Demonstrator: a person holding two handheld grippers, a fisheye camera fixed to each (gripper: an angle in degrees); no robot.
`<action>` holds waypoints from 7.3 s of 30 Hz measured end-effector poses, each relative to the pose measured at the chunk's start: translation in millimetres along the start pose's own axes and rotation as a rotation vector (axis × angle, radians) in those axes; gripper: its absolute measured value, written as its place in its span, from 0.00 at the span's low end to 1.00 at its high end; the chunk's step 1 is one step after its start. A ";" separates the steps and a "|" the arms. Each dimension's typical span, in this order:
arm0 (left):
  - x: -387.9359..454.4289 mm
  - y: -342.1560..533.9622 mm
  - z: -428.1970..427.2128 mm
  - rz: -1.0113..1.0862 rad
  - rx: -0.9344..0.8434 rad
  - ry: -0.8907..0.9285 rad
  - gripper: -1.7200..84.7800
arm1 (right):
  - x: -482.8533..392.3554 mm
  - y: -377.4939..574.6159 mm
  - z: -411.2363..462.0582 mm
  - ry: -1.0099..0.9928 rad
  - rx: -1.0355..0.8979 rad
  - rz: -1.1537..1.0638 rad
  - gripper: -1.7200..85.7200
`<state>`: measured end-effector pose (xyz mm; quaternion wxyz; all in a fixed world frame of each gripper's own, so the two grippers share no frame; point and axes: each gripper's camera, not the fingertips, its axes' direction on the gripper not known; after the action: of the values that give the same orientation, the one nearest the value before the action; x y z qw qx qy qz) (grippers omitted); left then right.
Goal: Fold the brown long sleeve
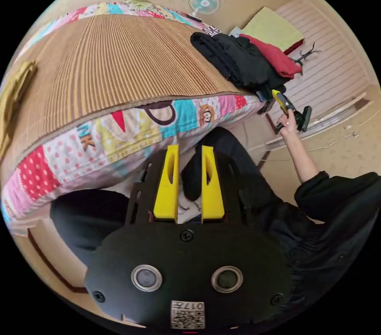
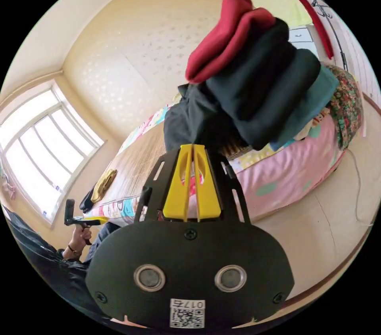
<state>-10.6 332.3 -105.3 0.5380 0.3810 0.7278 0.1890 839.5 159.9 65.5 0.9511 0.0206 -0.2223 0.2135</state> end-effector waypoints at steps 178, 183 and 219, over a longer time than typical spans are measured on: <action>-181.3 -282.6 19.6 -0.255 0.224 -0.043 0.03 | -277.1 167.1 642.2 0.498 -0.456 -0.623 0.03; -200.1 -267.8 18.3 -0.268 0.225 -0.007 0.02 | -262.5 171.3 648.7 0.437 -0.470 -0.558 0.03; -180.3 -142.1 27.5 -0.136 0.175 -0.415 0.04 | -218.3 233.1 608.3 0.365 -0.492 -0.504 0.03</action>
<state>-11.4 101.2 -97.1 0.6525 0.4070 0.6392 0.0061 314.0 203.4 505.9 0.9741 -0.1920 -0.0821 -0.0863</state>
